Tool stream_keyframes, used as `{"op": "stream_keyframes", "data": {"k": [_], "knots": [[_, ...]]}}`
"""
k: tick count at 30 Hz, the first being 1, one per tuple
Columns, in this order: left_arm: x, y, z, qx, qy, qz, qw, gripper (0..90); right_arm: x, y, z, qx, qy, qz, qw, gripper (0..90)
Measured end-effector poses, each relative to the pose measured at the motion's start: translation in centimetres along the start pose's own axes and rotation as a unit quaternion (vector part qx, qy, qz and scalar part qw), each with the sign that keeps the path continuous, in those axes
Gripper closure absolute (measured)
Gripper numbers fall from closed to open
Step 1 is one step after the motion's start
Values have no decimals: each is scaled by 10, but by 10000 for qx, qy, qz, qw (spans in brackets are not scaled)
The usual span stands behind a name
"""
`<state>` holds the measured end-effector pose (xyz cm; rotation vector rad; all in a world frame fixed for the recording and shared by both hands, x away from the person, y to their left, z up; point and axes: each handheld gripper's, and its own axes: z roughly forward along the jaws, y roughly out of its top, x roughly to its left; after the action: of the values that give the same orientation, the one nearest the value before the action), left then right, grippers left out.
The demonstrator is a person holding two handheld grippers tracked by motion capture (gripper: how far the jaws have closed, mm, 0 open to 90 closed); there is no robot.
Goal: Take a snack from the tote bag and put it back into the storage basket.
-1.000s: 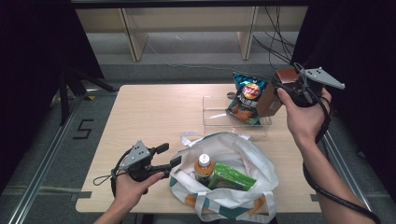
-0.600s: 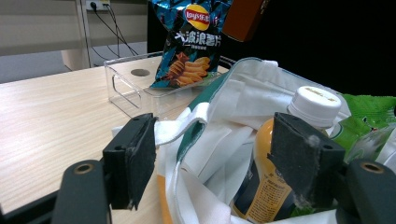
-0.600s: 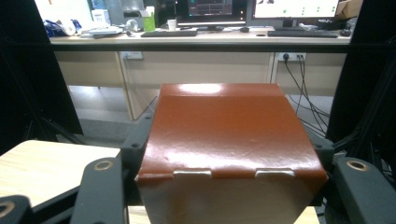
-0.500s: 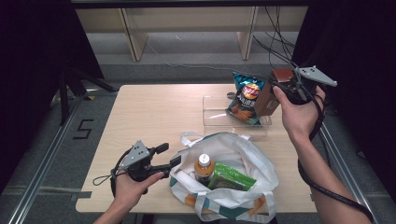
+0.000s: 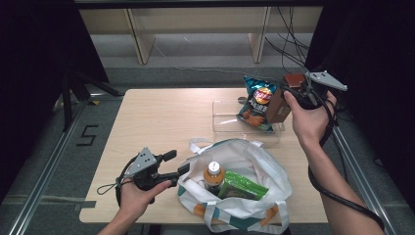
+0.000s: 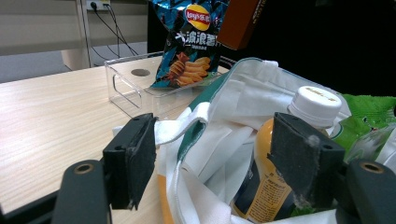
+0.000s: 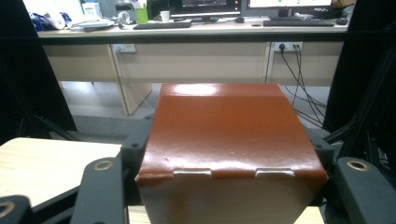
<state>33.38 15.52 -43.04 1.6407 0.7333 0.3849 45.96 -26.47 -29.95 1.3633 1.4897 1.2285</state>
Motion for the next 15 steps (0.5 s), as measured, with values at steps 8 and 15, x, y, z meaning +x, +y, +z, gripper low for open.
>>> {"op": "stream_keyframes", "data": {"k": [8,15], "knots": [[0,0,-1,30,42,1,10000,308,-2,-2,6,22,-34,-74,10000,389],[0,0,-1,17,31,3,10000,306,-4,-7,10,82,-103,-38,9999,389]]}}
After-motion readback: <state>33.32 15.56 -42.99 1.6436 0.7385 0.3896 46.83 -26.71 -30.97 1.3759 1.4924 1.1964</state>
